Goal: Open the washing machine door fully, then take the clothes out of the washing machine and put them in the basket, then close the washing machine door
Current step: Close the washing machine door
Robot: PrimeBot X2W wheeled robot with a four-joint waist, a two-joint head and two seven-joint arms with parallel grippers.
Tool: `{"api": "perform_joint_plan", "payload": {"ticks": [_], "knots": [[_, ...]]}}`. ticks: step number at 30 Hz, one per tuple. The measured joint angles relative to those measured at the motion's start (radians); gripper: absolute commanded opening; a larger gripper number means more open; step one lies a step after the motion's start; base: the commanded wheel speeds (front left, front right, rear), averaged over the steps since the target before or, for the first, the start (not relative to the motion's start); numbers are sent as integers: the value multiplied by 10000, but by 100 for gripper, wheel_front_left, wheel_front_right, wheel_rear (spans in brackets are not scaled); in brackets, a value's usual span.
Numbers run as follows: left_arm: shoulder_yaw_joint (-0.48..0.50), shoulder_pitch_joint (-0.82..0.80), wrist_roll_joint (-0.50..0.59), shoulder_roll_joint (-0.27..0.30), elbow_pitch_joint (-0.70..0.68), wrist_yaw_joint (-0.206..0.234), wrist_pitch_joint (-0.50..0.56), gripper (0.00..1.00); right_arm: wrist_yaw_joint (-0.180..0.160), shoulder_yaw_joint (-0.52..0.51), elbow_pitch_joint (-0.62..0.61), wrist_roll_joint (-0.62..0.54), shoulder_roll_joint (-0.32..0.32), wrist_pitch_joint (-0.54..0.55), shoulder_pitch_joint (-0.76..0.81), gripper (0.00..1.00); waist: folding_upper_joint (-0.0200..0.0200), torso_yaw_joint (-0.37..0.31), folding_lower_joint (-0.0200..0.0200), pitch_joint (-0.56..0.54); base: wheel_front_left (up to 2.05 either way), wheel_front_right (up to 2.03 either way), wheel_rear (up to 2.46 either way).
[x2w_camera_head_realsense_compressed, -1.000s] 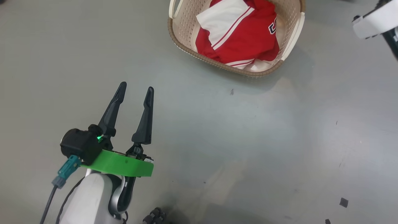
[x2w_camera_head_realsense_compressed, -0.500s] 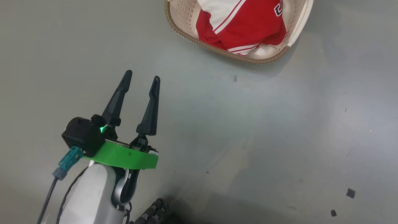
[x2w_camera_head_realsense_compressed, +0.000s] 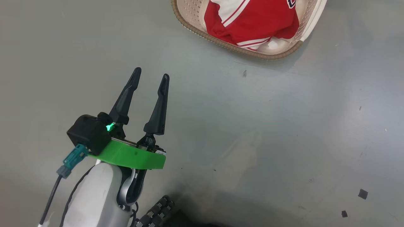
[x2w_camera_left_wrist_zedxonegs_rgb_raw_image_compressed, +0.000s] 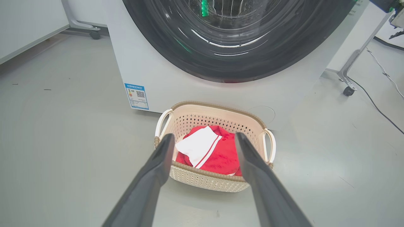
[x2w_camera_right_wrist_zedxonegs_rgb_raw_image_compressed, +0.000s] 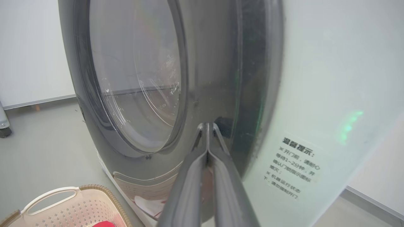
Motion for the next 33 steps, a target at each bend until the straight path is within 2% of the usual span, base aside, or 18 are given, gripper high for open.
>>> {"api": "perform_joint_plan", "payload": {"ticks": [10,17,23,28,33], "knots": [[-25,-125,-102,-6,81,0,0,100,88,249,560,-38,150,61,-489,0,0,91,0,71,0,0,0],[-19,-248,-98,-12,272,0,0,100,88,320,1264,-40,245,-460,-356,0,0,63,0,-191,0,0,0],[-42,-289,50,-15,564,0,0,100,-2,575,1866,-31,257,-982,791,0,0,-7,0,-666,0,0,0],[2,-285,410,-17,884,0,0,100,-2,1089,2136,-42,669,-1172,1729,0,0,-168,-2,-1215,0,0,0],[19,-279,759,-17,1152,-2,0,100,-2,1181,2194,102,1243,-1346,2313,0,0,-450,-2,-1817,0,0,0]]}}
